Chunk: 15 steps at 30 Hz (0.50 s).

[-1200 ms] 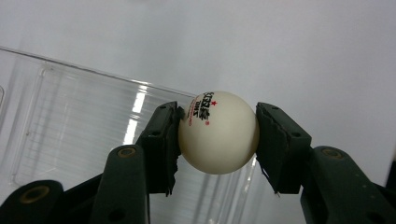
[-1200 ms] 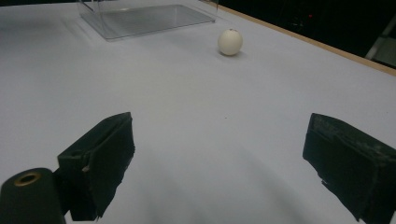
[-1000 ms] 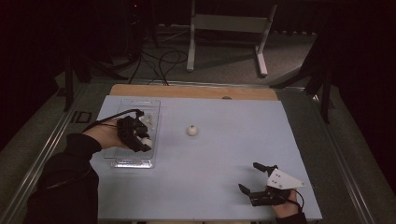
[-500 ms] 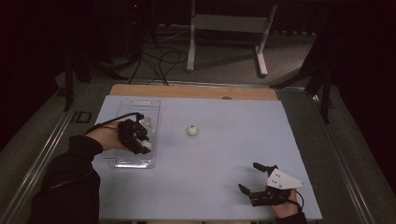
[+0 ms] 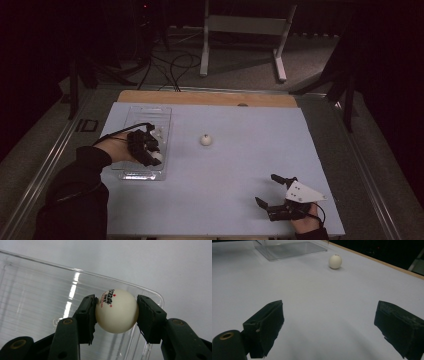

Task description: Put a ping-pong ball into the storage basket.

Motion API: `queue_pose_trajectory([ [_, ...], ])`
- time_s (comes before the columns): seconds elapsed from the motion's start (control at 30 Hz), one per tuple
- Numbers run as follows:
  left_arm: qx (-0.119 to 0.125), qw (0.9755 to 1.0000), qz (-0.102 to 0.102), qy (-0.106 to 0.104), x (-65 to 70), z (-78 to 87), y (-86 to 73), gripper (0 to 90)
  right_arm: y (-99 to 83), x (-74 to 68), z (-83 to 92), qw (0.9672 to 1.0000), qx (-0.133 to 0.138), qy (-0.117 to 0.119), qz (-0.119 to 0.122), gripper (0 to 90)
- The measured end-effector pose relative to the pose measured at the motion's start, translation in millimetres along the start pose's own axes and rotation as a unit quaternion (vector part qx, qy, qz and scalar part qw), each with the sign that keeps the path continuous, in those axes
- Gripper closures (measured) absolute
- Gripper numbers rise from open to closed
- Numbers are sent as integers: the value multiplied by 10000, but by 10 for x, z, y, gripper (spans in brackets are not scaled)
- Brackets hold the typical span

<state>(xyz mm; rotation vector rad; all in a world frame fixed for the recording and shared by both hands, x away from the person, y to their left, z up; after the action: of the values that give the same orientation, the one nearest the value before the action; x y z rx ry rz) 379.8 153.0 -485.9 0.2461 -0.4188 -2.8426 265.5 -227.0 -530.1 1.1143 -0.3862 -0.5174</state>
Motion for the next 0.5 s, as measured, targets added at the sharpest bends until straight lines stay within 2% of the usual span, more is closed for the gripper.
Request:
queue_pose_trajectory([
  [0.37,-36,10000,8,-1,4,-107,-33,521,-4,6,3,10000,-9,-3,-1,87],
  [0.5,-51,10000,35,-72,8,-126,-32,520,-3,6,0,10000,-3,-7,11,87],
])
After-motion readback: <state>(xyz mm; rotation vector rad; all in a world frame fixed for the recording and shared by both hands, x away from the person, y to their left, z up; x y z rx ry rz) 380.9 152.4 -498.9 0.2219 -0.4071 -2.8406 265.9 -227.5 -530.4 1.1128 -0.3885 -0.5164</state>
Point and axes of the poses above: each handheld gripper's, and its own axes: z roughly backward along the jaws, y roughly out of its top, x roughly to its right, the point moved 7 cm from there along -z, roughly forward along the jaws, and after that the axes turned 5 degrees about y, right-handed, at the moved point
